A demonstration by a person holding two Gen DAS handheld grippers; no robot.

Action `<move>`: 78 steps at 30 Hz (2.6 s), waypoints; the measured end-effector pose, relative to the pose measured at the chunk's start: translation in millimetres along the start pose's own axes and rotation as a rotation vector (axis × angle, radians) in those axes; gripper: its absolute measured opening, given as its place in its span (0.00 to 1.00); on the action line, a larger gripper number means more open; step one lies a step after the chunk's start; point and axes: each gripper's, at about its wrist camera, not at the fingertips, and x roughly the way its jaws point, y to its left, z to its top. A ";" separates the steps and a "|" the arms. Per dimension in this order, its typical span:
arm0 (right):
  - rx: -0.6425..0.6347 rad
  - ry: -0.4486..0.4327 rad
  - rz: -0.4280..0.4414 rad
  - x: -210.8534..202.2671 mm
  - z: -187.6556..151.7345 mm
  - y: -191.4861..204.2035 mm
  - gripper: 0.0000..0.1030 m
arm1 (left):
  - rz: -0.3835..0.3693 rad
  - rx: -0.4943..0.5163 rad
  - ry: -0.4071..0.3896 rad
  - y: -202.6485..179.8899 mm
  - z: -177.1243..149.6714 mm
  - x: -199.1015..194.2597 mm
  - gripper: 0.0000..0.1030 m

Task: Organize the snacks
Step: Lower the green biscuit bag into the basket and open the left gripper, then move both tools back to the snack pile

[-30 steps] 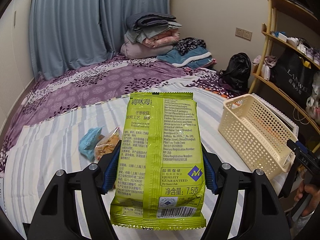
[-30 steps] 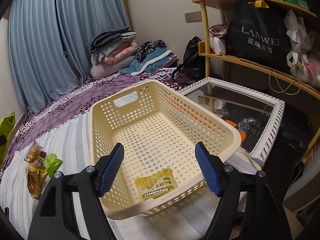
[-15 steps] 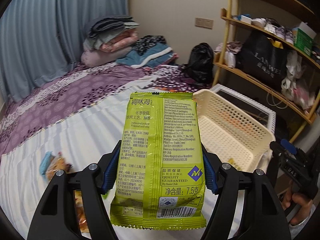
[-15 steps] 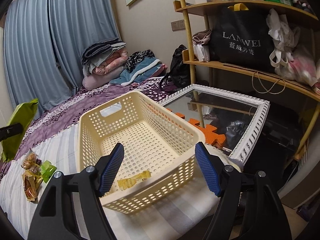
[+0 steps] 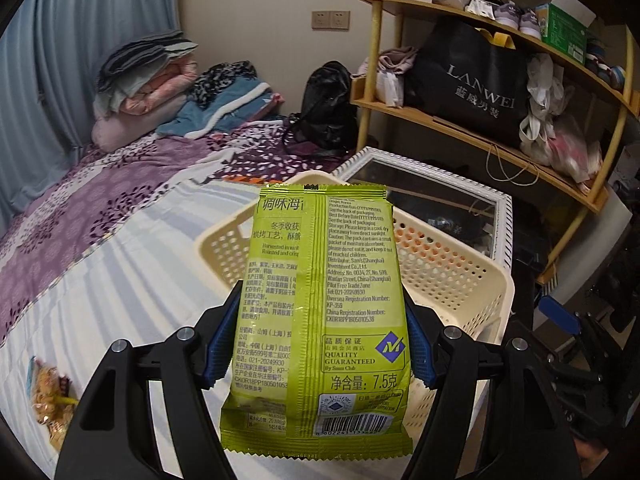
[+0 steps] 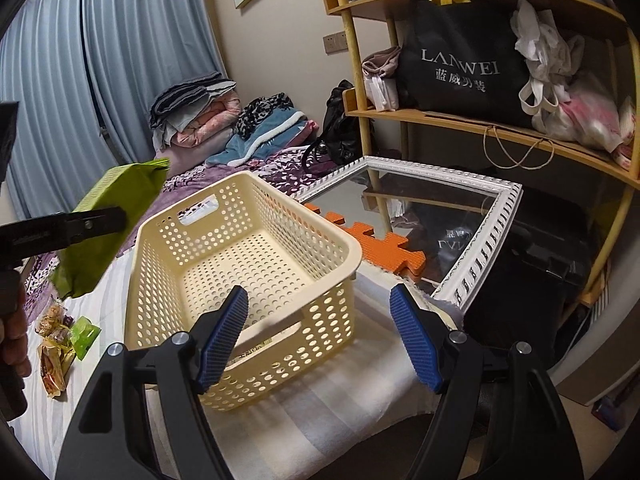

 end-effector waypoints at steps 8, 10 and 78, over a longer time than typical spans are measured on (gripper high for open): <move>0.011 0.010 -0.011 2.3 -2.5 -3.8 0.71 | -0.089 -0.023 -0.020 -11.1 9.5 20.6 0.94; 0.010 0.014 -0.008 3.5 -2.5 -2.7 0.71 | -0.080 -0.017 -0.007 -10.1 8.5 21.5 0.94; -0.277 0.057 0.291 -34.2 -2.4 175.9 0.95 | 0.297 -0.300 -0.054 164.0 -93.8 -130.7 0.97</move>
